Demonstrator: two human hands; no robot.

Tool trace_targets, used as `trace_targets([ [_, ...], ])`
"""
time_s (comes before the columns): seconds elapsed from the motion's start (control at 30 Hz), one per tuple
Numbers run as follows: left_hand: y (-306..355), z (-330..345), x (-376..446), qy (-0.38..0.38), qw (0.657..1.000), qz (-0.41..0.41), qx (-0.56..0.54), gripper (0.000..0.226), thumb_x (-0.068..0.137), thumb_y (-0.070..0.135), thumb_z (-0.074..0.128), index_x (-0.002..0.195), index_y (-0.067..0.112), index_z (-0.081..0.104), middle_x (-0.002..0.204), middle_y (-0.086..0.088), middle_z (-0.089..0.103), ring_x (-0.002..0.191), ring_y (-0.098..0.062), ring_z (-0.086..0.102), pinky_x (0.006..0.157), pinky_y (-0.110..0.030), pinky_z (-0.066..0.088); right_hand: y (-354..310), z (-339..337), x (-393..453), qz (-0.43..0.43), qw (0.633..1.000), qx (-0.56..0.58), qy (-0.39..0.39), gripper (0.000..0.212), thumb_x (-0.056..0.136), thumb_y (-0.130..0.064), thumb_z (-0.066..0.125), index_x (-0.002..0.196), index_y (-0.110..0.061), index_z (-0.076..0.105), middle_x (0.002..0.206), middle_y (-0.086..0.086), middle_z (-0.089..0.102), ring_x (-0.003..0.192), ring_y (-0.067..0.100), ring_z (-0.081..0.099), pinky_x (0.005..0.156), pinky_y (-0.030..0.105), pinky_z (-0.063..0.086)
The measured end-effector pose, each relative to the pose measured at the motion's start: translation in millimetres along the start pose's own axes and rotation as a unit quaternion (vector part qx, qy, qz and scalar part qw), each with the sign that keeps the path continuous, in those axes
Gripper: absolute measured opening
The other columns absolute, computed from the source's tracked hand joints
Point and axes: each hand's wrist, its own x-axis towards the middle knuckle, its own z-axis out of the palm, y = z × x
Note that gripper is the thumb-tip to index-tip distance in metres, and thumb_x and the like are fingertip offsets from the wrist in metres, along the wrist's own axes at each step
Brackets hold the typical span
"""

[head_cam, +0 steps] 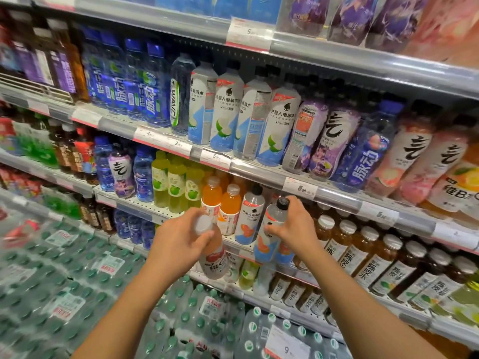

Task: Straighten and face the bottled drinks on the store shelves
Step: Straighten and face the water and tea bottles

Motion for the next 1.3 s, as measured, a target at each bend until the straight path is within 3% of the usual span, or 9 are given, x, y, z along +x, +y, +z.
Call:
trace_targets([
  [0.1, -4.1, 1.5, -3.2, -0.003, 1.000, -0.001, 0.000, 0.043, 0.087, 0.045, 0.073, 0.124, 0.027, 0.060, 0.100, 0.003, 0.073, 0.089, -0.023, 0.066, 0.069, -0.032, 0.043, -2.2, 2.9, 5.4, -0.011, 0.998, -0.059, -0.016, 0.086, 0.067, -0.045, 0.086, 0.136, -0.022, 0.040, 0.114, 0.002, 0.053, 0.105, 0.022, 0.052, 0.081, 0.038, 0.051],
  [0.3, -7.9, 2.9, -4.7, -0.013, 1.000, -0.004, -0.002, 0.044, 0.088, 0.045, 0.072, 0.125, 0.027, 0.059, 0.102, 0.002, 0.073, 0.089, -0.024, 0.065, 0.075, -0.037, 0.049, -3.6, 8.8, 14.1, -0.061, 0.985, -0.159, -0.020, 0.068, 0.069, -0.045, 0.084, 0.117, -0.020, 0.042, 0.093, -0.004, 0.053, 0.086, 0.024, 0.055, 0.078, 0.041, 0.047],
  [0.4, -8.9, 2.7, -4.4, -0.016, 1.000, -0.003, -0.002, 0.044, 0.088, 0.045, 0.072, 0.126, 0.027, 0.059, 0.102, 0.004, 0.073, 0.091, -0.023, 0.065, 0.076, -0.037, 0.048, -1.0, 14.8, 19.0, -0.078, 0.980, -0.183, -0.020, 0.068, 0.069, -0.046, 0.083, 0.116, -0.020, 0.041, 0.088, -0.007, 0.053, 0.080, 0.021, 0.053, 0.081, 0.041, 0.045],
  [0.7, -11.6, 3.1, -4.9, -0.027, 1.000, -0.006, -0.001, 0.039, 0.087, 0.045, 0.072, 0.120, 0.033, 0.057, 0.092, 0.010, 0.069, 0.076, -0.016, 0.062, 0.070, -0.035, 0.052, 5.5, 22.9, 30.7, -0.102, 0.961, -0.258, -0.004, 0.066, 0.074, -0.050, 0.080, 0.116, -0.020, 0.039, 0.101, -0.002, 0.066, 0.092, 0.026, 0.065, 0.085, 0.043, 0.042],
  [0.9, -9.8, 7.7, -4.7, -0.040, 0.999, 0.000, 0.007, 0.038, 0.087, 0.049, 0.070, 0.119, 0.035, 0.056, 0.093, 0.013, 0.069, 0.074, -0.013, 0.062, 0.067, -0.033, 0.049, 4.6, 19.3, 46.0, -0.075, 0.951, -0.298, -0.028, 0.086, 0.076, -0.058, 0.079, 0.137, -0.014, 0.039, 0.113, 0.006, 0.068, 0.103, 0.031, 0.068, 0.085, 0.042, 0.049],
  [1.17, -2.6, 17.6, -4.4, -0.059, 0.998, 0.010, 0.010, 0.034, 0.088, 0.048, 0.070, 0.116, 0.036, 0.056, 0.096, 0.013, 0.070, 0.083, -0.014, 0.066, 0.069, -0.036, 0.051, 10.8, 1.7, 62.3, -0.059, 0.944, -0.306, -0.110, 0.056, 0.084, -0.053, 0.075, 0.120, -0.016, 0.052, 0.109, 0.006, 0.067, 0.102, 0.029, 0.066, 0.076, 0.040, 0.057],
  [1.3, 2.3, 24.1, -4.8, -0.062, 0.998, 0.010, 0.011, 0.038, 0.087, 0.047, 0.071, 0.120, 0.034, 0.057, 0.097, 0.011, 0.070, 0.086, -0.017, 0.064, 0.068, -0.033, 0.046, 19.7, -10.0, 63.2, -0.072, 0.945, -0.293, -0.124, 0.063, 0.082, -0.055, 0.075, 0.128, -0.020, 0.051, 0.121, 0.002, 0.066, 0.110, 0.027, 0.064, 0.080, 0.042, 0.058],
])
